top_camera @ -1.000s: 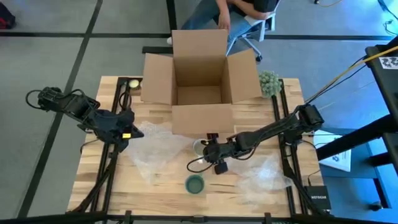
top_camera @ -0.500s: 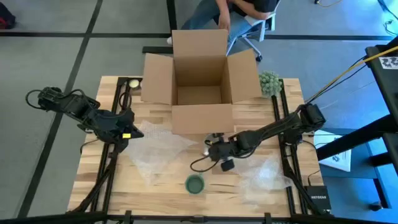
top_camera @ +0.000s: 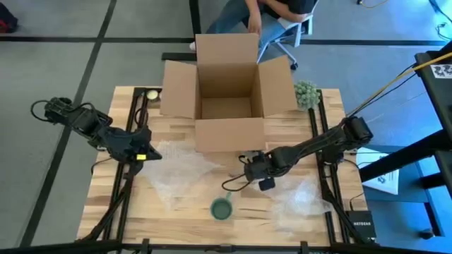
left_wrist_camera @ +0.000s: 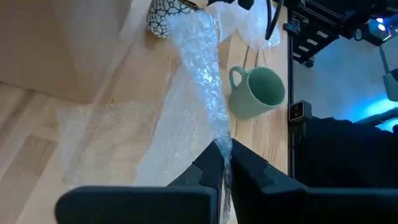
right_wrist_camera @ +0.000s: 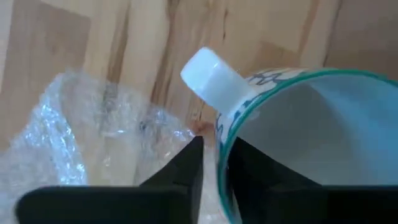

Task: Wrap mug
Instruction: Wrap the green mug with bubble wrap

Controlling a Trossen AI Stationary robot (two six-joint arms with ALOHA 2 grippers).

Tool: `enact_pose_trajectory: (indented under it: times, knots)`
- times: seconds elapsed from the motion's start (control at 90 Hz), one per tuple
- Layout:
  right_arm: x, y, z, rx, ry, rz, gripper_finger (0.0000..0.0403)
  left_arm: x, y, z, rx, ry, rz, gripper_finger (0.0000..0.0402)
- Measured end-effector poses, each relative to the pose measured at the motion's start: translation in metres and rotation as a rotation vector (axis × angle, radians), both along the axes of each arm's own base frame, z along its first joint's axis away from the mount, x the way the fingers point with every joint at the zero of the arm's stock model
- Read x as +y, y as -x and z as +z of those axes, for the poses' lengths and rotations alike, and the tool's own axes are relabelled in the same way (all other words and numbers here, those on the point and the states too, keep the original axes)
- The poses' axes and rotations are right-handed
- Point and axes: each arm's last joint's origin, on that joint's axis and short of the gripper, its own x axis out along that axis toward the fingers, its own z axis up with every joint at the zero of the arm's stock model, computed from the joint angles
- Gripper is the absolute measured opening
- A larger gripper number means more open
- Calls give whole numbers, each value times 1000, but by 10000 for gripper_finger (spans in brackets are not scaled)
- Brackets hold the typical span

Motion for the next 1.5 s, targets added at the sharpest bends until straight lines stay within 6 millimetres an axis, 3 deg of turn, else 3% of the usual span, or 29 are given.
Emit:
enact_pose_trajectory:
  times: [0.222, 0.356, 0.478, 0.544, 0.7, 0.911, 1.089, 1.222, 1.5]
  knots:
    - [1, -4, 33, -72, -19, -2, 125, 0, 0, 0, 0, -3, -1, 0]
    - [4, -12, 56, -144, -42, 26, 132, 0, 0, 0, 0, -3, -2, 0]
    - [8, -23, 62, -249, -92, 40, 133, 0, 0, 0, 0, -4, -2, 0]
    - [11, -31, 57, -333, -134, 49, 133, 0, 0, 0, 0, -4, -2, 0]
    - [17, -50, 20, -352, -122, 48, 126, 0, 0, 0, 0, -4, -2, 0]
    - [26, -73, -23, -322, -165, 108, 65, 0, 0, 0, -1, -4, -3, 0]
    - [28, -79, -32, -334, -142, 160, 6, 0, 0, 0, -1, -4, -2, 0]
    - [29, -90, -37, -407, -156, 198, 10, 0, 0, 0, -1, -4, -3, 0]
    - [19, -111, -69, -452, -219, 203, 3, 0, 0, 0, -4, -8, 3, 0]
